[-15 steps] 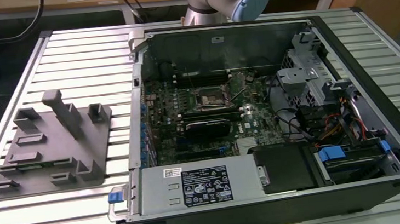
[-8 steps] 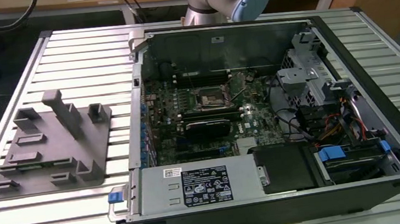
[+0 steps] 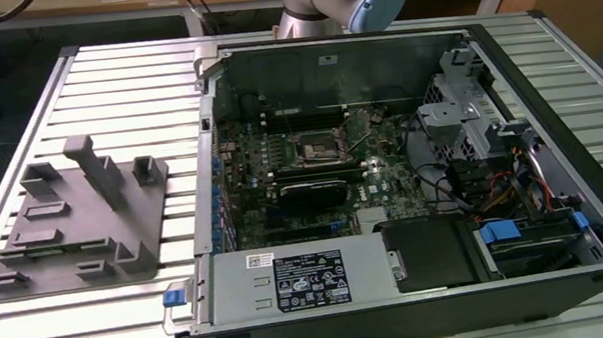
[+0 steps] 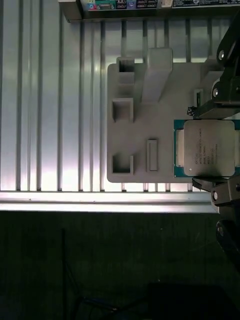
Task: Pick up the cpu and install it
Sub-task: 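Pick up the cpu and move it towards the insertion slot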
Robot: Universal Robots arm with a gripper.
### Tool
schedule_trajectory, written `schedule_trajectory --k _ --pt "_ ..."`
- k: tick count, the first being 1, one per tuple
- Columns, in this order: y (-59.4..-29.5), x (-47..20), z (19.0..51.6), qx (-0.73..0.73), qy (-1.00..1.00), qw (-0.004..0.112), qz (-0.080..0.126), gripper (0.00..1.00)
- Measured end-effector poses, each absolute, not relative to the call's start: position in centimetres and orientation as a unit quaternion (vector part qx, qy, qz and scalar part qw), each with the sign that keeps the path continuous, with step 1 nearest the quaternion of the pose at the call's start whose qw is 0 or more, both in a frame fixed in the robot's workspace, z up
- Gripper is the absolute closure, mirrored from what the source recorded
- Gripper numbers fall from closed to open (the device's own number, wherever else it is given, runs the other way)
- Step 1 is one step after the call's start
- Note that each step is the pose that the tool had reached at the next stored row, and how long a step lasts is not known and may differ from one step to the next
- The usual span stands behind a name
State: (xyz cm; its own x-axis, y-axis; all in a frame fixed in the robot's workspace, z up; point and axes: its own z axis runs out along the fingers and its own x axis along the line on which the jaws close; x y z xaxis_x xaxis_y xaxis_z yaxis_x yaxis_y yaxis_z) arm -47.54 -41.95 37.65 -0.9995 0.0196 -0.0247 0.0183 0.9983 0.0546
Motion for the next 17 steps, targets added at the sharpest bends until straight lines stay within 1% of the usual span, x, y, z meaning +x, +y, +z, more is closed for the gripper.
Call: schedule_trajectory --k 6,17 --pt "-41.9 -47.5 38.9 0.009 1.000 0.013 0.027 0.46" --pt "-41.9 -47.2 38.9 0.009 1.000 0.013 0.027 0.46"
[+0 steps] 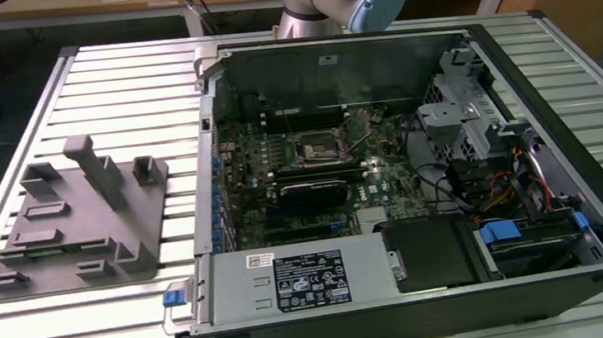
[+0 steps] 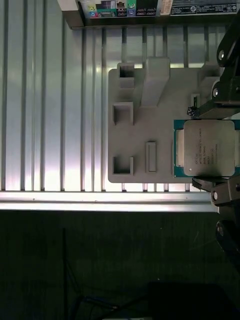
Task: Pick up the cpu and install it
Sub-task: 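Pick up the cpu and move it towards the insertion slot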
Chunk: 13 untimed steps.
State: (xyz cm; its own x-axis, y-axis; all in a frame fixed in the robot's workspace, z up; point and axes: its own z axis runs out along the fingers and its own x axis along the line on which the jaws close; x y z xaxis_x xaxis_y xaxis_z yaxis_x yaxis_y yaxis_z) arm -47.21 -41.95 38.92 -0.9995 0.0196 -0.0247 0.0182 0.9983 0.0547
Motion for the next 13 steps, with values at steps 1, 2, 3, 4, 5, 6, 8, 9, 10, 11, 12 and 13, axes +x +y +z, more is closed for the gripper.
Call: schedule_trajectory --k 1,2,3,4,5,6,8,9,10,11,12,13 --pt "-41.9 -47.1 38.9 0.009 1.000 0.013 0.027 0.46" --pt "-41.9 -47.0 38.9 0.009 1.000 0.013 0.027 0.46" --pt "-41.9 -46.8 38.9 0.009 1.000 0.013 0.027 0.46" --pt "-41.9 -46.7 38.9 0.009 1.000 0.013 0.027 0.46" --pt "-41.9 -46.5 38.9 0.010 1.000 0.013 0.027 0.46" --pt "-41.9 -46.4 38.9 0.010 1.000 0.013 0.027 0.46" --pt "-41.9 -46.2 38.9 0.010 1.000 0.013 0.027 0.46" --pt "-41.9 -46.0 38.9 0.010 1.000 0.013 0.027 0.46" --pt "-41.9 -45.9 38.9 0.009 1.000 0.013 0.027 0.46" --pt "-41.9 -45.8 38.9 0.010 1.000 0.013 0.027 0.46" --pt "-41.9 -45.6 38.9 0.009 1.000 0.013 0.027 0.46" --pt "-41.9 -45.5 38.9 0.009 1.000 0.013 0.027 0.46"
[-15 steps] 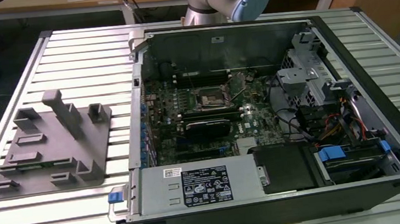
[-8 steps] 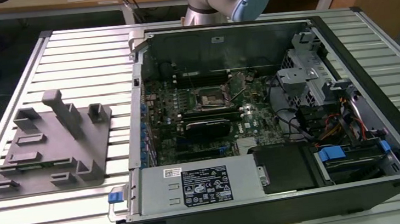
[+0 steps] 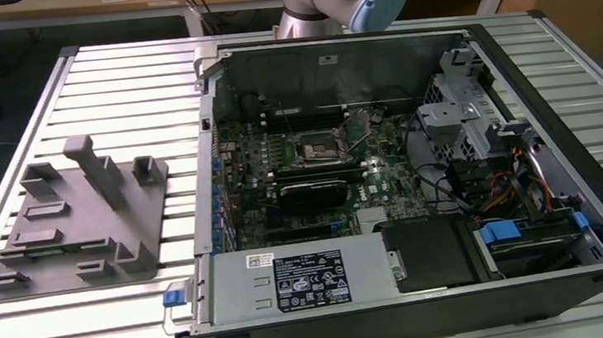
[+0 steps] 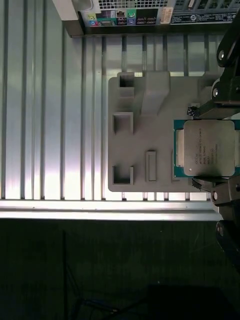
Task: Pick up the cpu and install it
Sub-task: 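Pick up the cpu and move it towards the insertion slot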
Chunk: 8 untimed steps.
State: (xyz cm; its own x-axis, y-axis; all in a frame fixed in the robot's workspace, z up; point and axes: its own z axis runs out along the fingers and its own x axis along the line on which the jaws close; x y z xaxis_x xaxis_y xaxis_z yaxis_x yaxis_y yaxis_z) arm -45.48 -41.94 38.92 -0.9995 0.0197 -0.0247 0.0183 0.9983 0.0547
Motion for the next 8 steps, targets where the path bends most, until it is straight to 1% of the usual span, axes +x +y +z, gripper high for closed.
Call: schedule_trajectory --k 8 --pt "-41.9 -43.9 38.9 0.009 1.000 0.013 0.027 0.46"
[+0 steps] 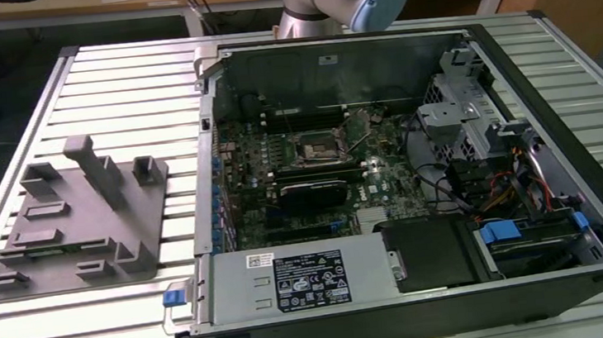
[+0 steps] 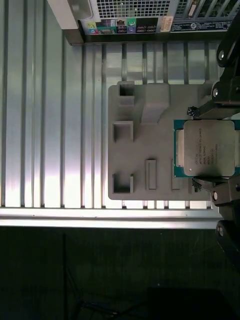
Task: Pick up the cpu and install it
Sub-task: 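Pick up the cpu and move it towards the insertion slot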
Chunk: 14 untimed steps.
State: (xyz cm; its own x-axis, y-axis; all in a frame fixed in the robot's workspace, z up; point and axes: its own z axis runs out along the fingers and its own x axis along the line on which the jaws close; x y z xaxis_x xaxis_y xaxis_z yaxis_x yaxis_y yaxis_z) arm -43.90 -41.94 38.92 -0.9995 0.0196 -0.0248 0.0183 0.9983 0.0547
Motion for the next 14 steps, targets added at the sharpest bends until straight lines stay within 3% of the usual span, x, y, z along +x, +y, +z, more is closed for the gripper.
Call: schedule_trajectory --k 14 --pt "-41.9 -40.8 38.9 0.009 1.000 0.013 0.027 0.46"
